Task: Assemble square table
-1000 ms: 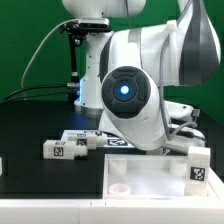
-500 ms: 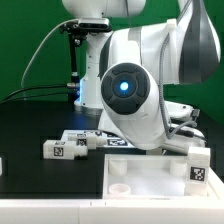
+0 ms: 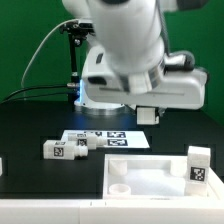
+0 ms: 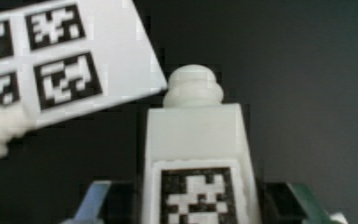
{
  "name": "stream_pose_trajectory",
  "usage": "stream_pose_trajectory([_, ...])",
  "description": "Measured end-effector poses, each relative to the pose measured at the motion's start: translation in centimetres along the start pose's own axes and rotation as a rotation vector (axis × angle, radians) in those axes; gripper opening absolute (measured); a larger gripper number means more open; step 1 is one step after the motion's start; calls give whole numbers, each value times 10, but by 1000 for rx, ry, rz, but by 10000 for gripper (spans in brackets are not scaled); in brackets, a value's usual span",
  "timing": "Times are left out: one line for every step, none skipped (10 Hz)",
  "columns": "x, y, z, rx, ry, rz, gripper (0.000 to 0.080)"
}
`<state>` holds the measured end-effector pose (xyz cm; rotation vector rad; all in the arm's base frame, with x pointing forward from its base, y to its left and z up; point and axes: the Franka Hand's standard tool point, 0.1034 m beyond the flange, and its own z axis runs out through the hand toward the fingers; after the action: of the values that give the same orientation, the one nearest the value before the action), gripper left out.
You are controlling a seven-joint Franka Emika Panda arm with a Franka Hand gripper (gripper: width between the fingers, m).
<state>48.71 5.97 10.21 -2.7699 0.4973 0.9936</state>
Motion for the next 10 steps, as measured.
stream_pose_trajectory([3, -6, 9, -32, 121, -7, 282])
stream_pose_trajectory([-5, -7, 15, -37, 145, -19, 282])
stream_pose_trajectory([3, -8, 8, -22, 226, -35, 282])
stream_pose_trajectory([10, -2, -2, -11, 265, -68, 282])
stream_pose_trajectory([17, 0, -22, 8, 338, -71, 282])
stream_pose_trajectory([19, -5, -48, 29, 440, -89, 284])
stream_pose_trajectory([19, -8, -60, 44, 534, -101, 284])
stream_pose_trajectory([20, -9, -56, 48, 587, -101, 284])
stream_pose_trajectory([24, -12, -57, 56, 673, -107, 284])
stream_pose_trajectory([24, -13, -57, 60, 735, -115, 284])
